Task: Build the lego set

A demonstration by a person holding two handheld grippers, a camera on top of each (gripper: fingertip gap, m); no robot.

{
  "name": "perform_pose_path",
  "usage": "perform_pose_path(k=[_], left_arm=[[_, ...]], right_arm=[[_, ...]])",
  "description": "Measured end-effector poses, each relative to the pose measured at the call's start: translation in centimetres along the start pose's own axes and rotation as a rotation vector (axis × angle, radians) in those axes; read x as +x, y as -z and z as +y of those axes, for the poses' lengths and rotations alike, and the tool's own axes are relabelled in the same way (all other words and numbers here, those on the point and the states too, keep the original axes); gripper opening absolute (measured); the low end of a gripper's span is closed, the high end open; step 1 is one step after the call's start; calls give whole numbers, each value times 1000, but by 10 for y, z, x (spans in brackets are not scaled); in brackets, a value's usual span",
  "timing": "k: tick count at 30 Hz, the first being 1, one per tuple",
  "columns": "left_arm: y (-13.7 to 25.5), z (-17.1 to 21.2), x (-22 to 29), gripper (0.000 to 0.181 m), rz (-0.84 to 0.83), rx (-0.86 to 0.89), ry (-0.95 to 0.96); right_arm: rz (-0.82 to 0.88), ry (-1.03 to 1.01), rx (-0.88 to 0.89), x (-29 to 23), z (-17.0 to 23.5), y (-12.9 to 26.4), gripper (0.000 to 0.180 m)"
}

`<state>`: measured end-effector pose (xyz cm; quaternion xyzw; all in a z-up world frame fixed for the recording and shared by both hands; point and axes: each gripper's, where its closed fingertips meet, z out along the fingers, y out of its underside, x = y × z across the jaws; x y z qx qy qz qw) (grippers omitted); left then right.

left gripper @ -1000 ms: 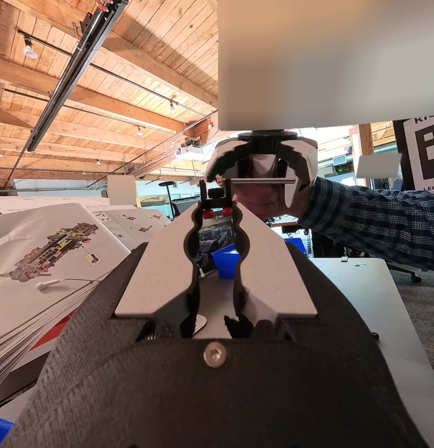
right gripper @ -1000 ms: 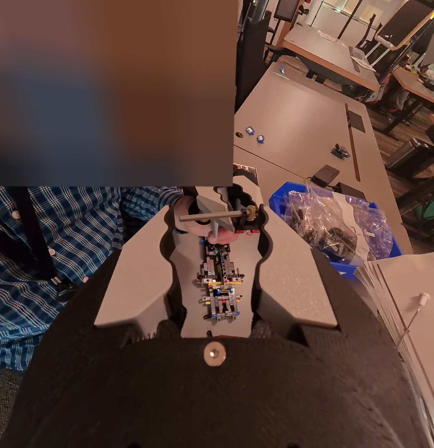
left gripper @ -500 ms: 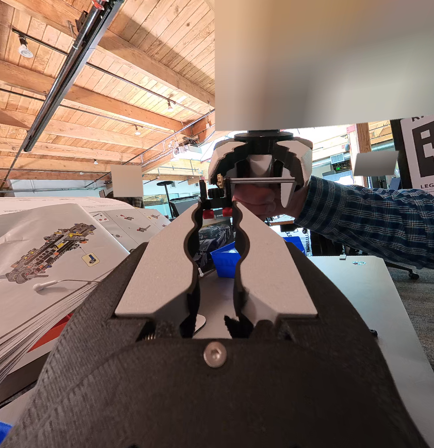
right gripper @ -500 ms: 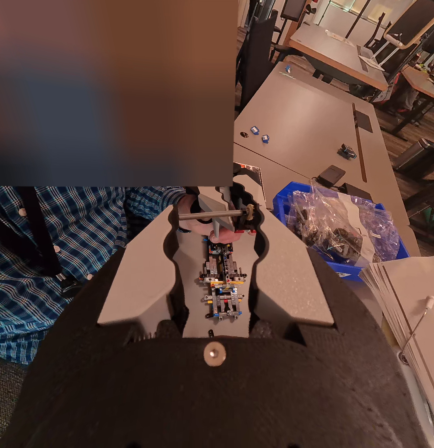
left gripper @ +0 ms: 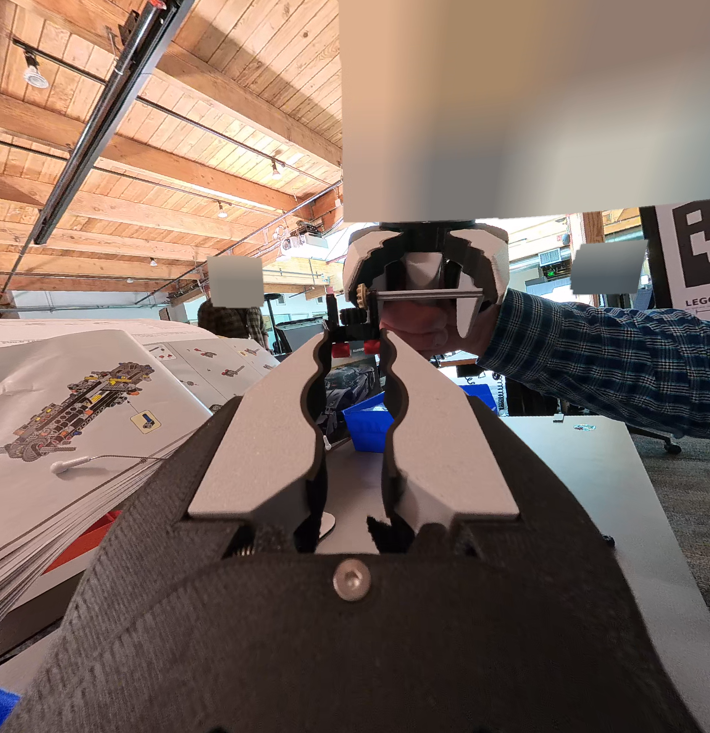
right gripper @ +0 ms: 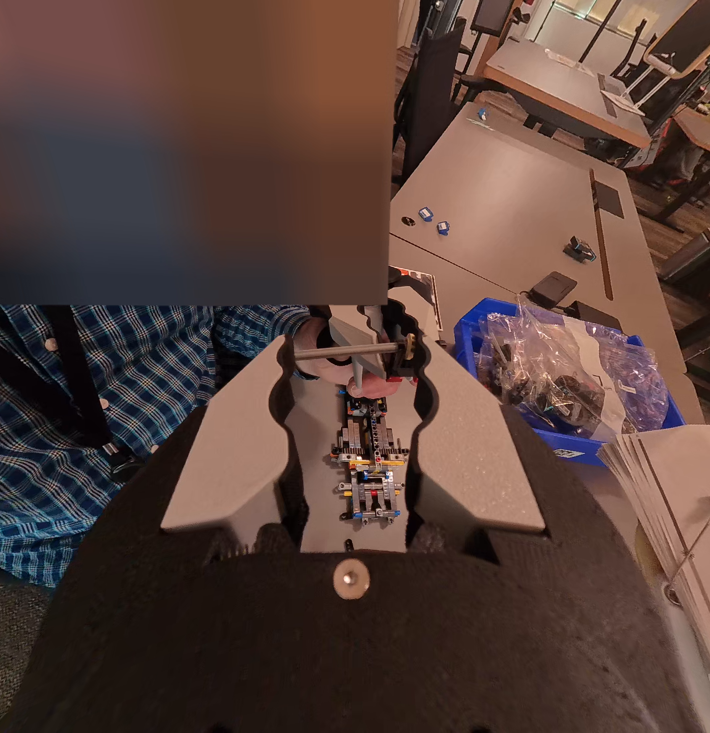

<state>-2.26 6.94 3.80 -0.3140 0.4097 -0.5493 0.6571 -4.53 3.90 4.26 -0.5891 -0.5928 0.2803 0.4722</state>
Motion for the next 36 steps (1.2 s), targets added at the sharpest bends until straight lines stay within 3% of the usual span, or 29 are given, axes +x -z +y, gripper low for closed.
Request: perform_pose_path(k=[18,36], left_arm=[[-2,4,4,22,29,-17,-5],[-7,13,8,22,44,-50,-3]], right_arm=[[-107,-40,4,-5,3,5,58],[-67,-79,85,-6,9,12,57]])
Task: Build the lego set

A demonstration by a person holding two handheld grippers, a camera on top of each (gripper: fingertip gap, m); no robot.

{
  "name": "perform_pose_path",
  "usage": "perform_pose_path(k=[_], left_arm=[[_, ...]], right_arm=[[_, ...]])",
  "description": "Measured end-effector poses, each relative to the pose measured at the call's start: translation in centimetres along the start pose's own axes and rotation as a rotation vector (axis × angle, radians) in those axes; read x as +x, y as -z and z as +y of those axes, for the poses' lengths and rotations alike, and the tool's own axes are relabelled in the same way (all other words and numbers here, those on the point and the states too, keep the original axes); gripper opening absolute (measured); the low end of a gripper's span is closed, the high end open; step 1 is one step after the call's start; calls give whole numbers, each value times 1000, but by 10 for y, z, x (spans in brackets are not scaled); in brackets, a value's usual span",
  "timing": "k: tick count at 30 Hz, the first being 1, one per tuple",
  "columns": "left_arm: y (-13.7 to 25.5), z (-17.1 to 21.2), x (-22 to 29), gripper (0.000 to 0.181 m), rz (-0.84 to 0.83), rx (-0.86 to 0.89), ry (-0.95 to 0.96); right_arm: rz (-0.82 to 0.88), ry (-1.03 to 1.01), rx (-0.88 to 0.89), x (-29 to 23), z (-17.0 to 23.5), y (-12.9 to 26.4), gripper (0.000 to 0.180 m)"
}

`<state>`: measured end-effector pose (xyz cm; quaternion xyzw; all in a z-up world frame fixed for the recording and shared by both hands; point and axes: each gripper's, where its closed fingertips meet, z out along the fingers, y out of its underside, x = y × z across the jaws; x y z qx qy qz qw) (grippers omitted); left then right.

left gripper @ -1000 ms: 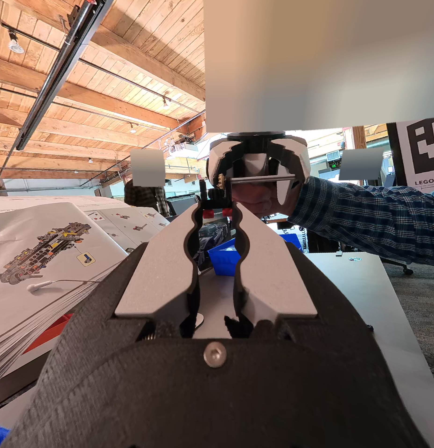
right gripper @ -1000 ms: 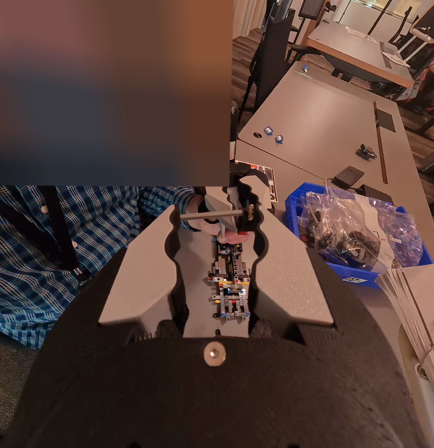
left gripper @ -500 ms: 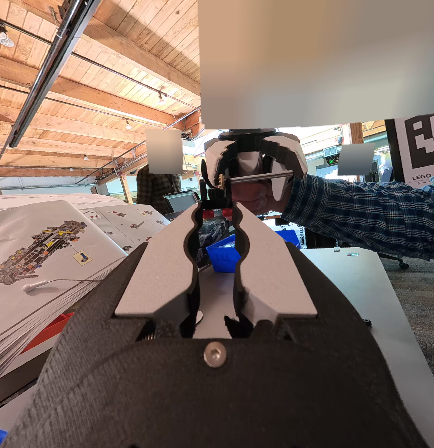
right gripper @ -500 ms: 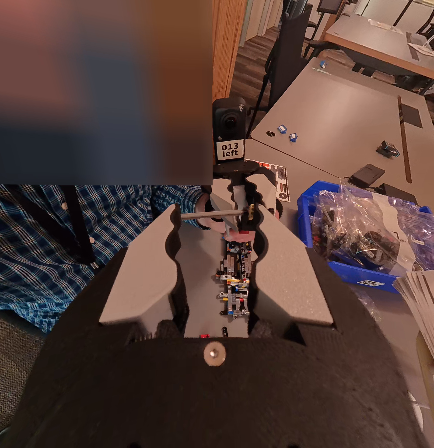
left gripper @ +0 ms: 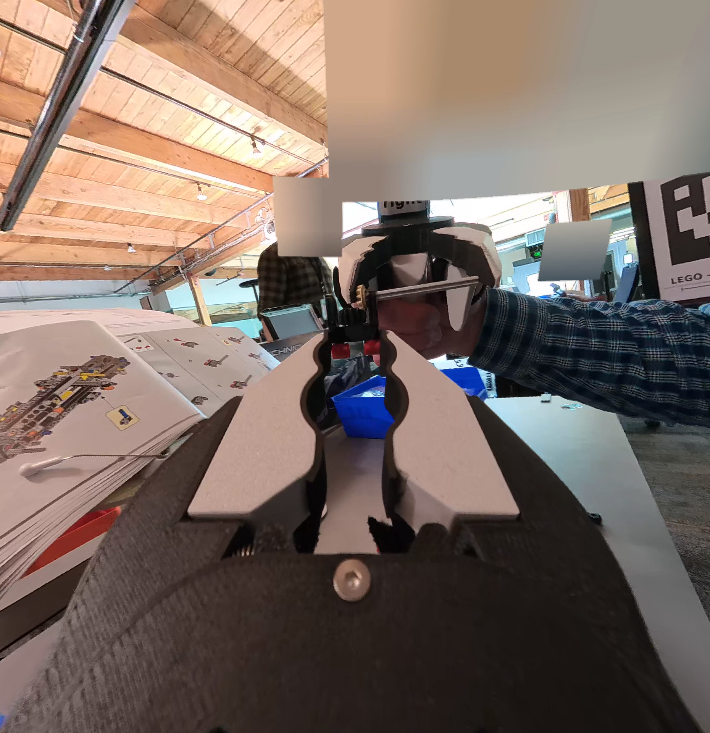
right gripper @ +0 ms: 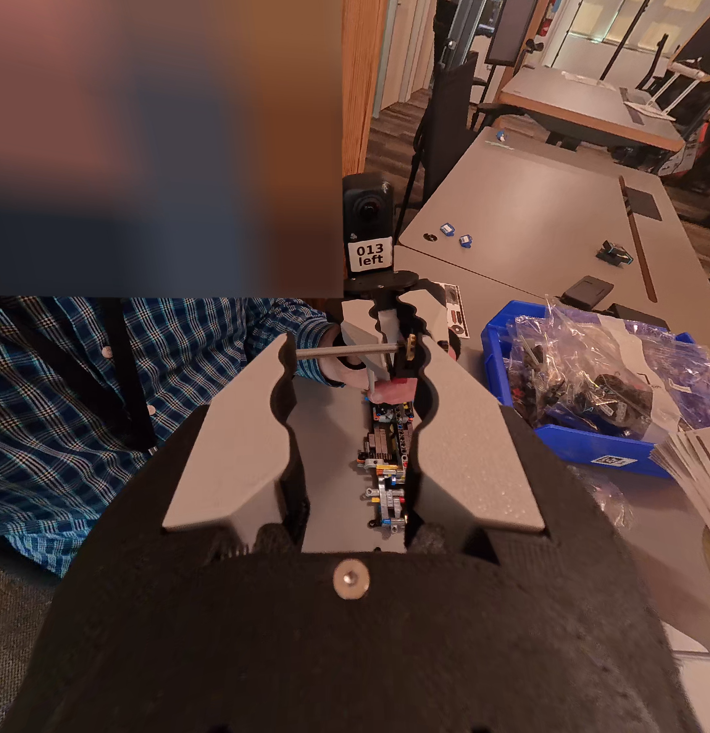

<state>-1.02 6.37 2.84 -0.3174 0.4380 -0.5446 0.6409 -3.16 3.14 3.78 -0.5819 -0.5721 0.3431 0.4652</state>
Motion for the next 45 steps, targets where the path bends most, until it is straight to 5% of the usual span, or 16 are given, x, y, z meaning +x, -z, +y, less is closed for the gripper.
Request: perform_pose_path(k=[25,45], left_arm=[[-6,24,25,27,103,-77,74],[-9,40,43,6,142,-163,82]], right_arm=[[118,-92,136,-22,34,22,57],[189,-93,116,-25,56,14,57]])
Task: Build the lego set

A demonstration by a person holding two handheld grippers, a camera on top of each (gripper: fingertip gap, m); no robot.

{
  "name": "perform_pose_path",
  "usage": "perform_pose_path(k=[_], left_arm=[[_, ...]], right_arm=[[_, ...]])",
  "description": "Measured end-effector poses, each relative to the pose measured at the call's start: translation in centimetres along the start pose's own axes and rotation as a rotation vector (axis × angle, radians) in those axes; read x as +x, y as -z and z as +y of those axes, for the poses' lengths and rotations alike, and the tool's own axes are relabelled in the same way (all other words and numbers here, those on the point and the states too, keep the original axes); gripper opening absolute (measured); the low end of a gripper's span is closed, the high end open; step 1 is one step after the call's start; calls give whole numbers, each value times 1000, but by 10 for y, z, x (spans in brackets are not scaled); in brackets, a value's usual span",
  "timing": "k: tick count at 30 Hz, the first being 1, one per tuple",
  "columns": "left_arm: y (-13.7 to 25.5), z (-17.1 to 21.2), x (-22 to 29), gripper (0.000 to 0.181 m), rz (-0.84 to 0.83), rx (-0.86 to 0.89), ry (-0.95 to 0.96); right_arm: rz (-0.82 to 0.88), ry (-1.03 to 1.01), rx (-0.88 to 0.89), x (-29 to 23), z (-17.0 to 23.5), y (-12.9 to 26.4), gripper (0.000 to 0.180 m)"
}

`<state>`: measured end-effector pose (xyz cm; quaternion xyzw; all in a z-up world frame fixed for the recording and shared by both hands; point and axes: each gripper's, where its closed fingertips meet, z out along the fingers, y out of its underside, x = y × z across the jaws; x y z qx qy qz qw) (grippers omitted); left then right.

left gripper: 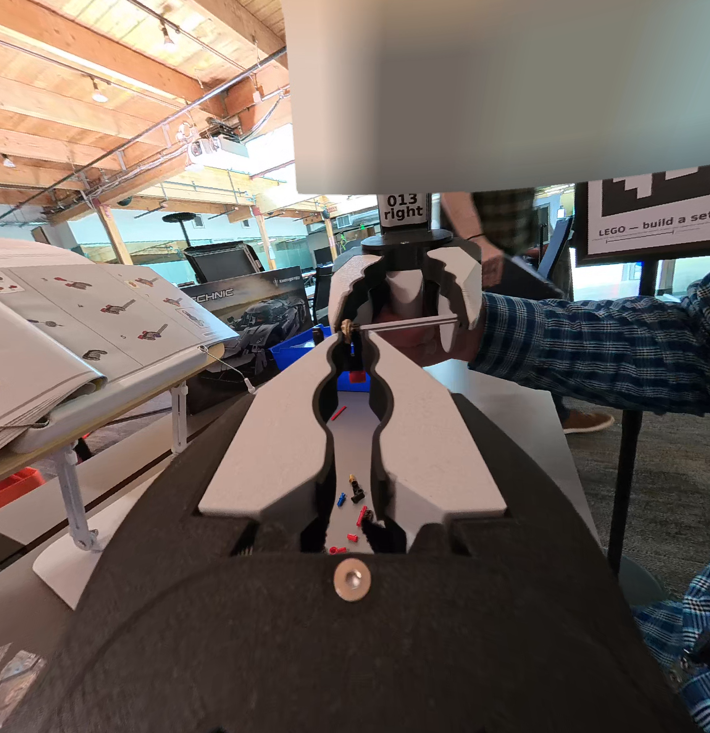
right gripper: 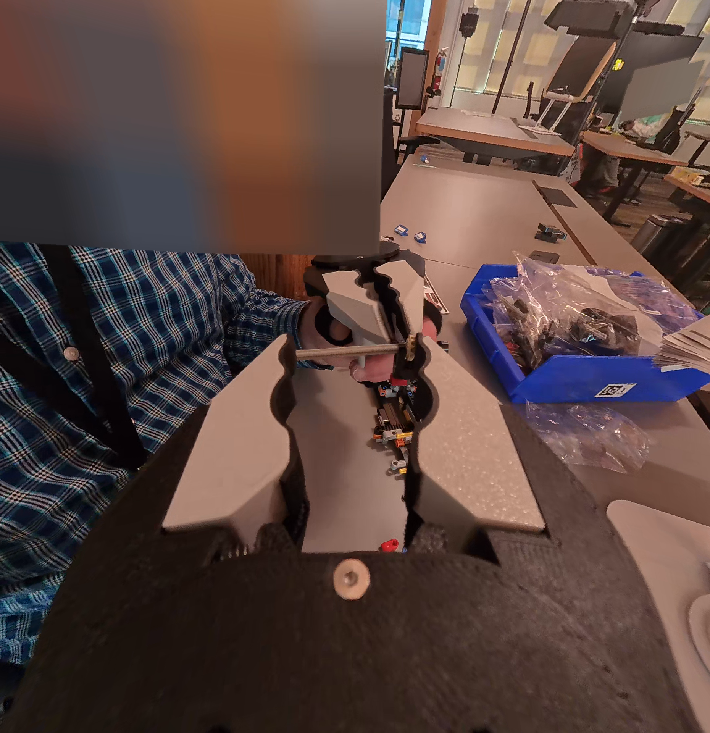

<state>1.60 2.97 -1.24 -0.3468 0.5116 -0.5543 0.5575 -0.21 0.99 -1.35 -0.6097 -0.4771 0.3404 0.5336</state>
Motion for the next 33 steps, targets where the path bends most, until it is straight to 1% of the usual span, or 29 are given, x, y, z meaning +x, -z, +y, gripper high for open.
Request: perform_pose_path(k=[1,15,33], left_arm=[[0,0,0,3,-4,1,0],[-3,4,1,0,1,6,24],[1,20,13,0,41,-4,166]], right_arm=[[0,4,-1,-1,1,0,57],[-9,-18,26,-3,5,3,58],[8,-47,54,-12,22,0,57]])
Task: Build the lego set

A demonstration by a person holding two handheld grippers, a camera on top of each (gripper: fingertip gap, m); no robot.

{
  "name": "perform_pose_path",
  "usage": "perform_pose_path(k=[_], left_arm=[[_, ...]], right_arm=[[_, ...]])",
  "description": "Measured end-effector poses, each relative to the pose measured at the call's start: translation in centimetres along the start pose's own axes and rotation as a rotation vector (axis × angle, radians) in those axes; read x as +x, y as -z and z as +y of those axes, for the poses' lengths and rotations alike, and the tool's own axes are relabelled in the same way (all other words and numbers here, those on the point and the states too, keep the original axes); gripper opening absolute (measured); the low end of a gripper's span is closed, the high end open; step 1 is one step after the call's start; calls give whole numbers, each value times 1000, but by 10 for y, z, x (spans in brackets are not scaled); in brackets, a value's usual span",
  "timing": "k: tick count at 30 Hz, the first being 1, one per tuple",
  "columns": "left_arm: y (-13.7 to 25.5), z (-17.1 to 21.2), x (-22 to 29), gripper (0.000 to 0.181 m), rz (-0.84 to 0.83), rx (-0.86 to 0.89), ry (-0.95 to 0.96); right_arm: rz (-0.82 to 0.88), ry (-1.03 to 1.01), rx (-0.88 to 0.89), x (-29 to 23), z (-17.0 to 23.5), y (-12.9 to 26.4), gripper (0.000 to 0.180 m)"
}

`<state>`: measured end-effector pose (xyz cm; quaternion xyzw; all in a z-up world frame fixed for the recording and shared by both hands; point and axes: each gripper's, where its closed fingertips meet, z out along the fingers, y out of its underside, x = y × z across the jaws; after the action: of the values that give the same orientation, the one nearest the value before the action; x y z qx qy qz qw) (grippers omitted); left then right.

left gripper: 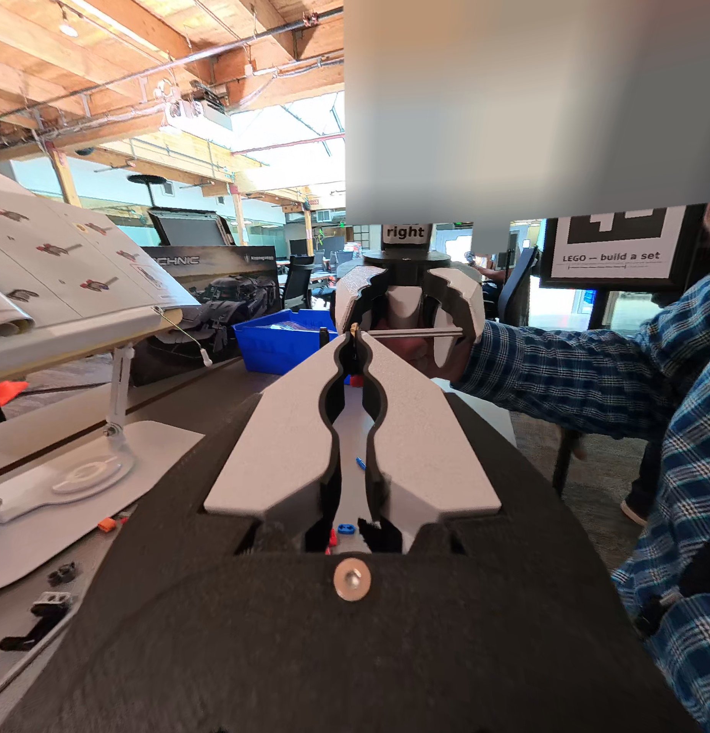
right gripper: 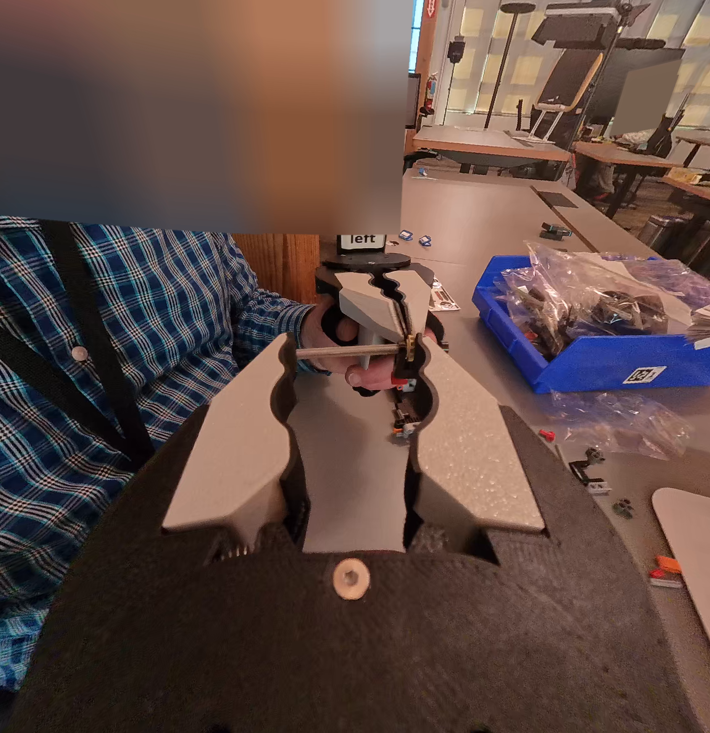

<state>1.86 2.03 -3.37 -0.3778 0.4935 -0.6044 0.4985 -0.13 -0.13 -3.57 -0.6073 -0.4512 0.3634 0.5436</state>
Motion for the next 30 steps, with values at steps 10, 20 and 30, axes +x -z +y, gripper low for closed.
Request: perform_pose_path(k=[10,20,30], left_arm=[[13,53,21,0,74,-239,41],[17,107,37,2,97,-491,31],[20,132,40,5,103,-602,69]], right_arm=[[16,-100,-96,-20,51,-7,57],[55,-152,-182,-33,103,-6,57],[69,-160,-199,-34,127,-6,58]])
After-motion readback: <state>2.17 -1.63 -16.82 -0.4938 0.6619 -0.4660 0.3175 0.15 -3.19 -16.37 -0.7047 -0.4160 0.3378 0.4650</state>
